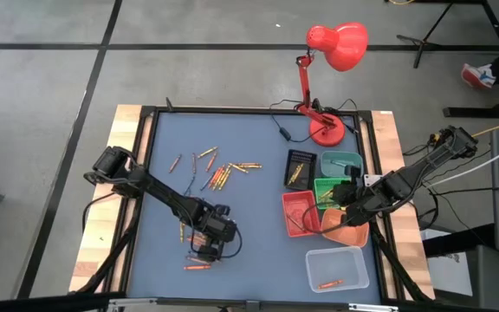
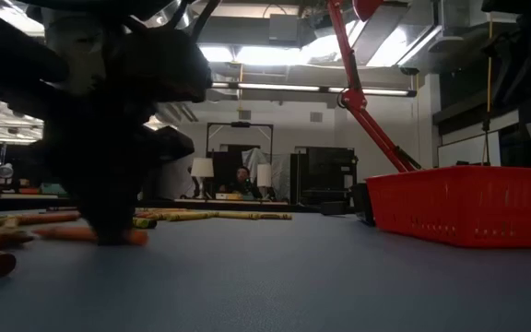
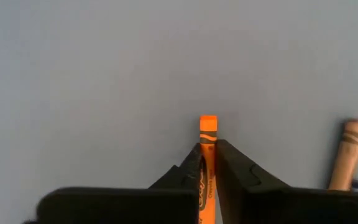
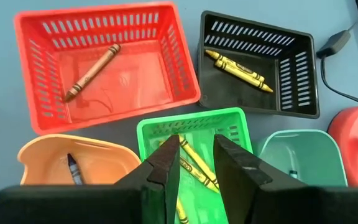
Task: Sort crayons
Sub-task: Put the orange crayon into the transparent bin
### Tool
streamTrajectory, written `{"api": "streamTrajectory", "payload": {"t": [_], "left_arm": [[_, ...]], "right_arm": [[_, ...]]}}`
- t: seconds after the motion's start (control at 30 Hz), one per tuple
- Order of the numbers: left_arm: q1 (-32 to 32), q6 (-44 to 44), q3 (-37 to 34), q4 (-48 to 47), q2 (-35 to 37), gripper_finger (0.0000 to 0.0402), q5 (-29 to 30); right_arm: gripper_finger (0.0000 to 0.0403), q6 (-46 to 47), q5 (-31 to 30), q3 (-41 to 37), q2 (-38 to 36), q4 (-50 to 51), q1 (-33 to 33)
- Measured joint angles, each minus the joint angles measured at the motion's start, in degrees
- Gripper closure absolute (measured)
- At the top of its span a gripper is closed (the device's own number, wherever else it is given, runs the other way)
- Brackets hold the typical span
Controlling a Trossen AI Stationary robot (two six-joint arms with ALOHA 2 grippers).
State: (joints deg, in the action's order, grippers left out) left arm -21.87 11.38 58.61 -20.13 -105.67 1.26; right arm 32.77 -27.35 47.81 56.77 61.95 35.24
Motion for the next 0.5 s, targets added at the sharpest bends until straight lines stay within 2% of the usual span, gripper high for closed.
{"api": "streamTrajectory", "payload": {"t": [0.13, 0.33, 0.5], "left_arm": [[1.1, -0.1, -0.1, 4.3, -0.3, 0.0394, 2.3], [3.5, -1.5, -0.1, 10.4, -0.3, 0.0391, 10.2], [6.3, -3.0, -0.1, 21.1, -0.2, 0.039, 12.2]], "right_arm": [[0.0308, 0.0, 0.0, 0.0, 0.0, -2.3, 0.0], [0.0308, 0.0, 0.0, 0.0, 0.0, -5.4, 0.0], [0.0308, 0.0, 0.0, 0.0, 0.0, -8.9, 0.0]]}}
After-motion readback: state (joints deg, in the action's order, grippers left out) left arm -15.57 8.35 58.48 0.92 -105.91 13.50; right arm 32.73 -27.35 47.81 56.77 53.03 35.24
